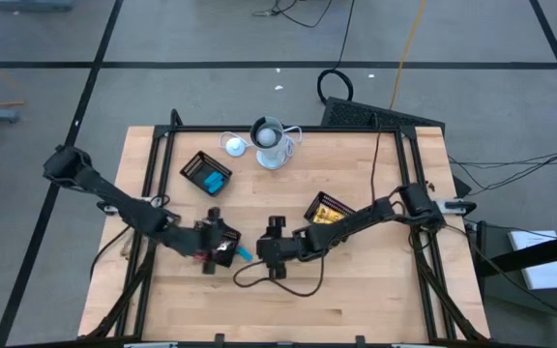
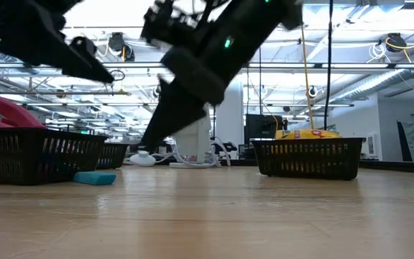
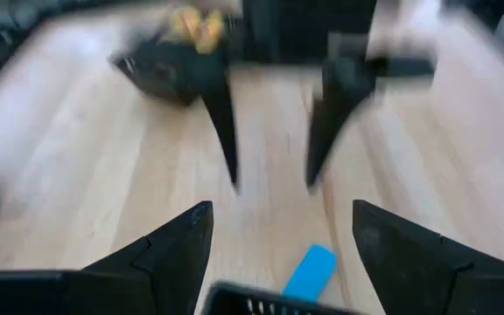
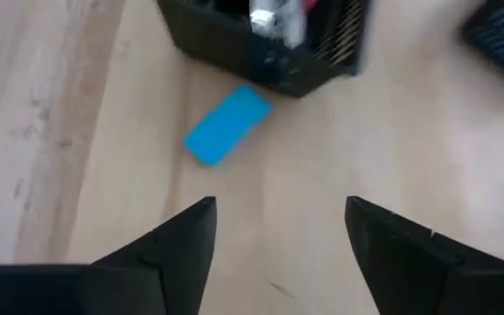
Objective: Pick & Place School Supplies
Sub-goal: Put the blue eraser into the top black bin
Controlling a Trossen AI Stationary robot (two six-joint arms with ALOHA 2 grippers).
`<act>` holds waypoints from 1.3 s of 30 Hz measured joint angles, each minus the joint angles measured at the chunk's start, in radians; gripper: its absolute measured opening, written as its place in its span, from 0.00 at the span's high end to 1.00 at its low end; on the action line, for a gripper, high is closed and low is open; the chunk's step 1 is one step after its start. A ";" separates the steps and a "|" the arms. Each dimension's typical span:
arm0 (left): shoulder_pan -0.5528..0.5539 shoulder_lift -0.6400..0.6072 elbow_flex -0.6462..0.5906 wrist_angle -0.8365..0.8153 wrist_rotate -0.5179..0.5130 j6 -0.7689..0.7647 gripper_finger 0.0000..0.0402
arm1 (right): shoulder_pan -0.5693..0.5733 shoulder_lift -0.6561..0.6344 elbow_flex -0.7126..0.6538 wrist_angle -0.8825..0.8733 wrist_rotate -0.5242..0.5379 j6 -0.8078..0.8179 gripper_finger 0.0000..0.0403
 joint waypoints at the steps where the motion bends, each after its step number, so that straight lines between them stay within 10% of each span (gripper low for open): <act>1: 0.007 0.038 0.039 -0.049 0.011 -0.003 0.33 | 0.006 -0.017 0.000 -0.021 0.026 -0.011 0.40; 10: 0.050 0.304 0.317 -0.349 0.155 0.007 0.33 | 0.070 -0.222 -0.162 -0.148 0.199 0.009 0.44; 21: 0.099 0.486 0.376 -0.438 0.246 -0.023 0.33 | 0.117 -0.515 -0.605 0.241 0.252 0.095 0.44; 39: 0.155 0.571 0.388 -0.448 0.359 -0.020 0.34 | 0.122 -0.534 -0.631 0.231 0.253 0.084 0.44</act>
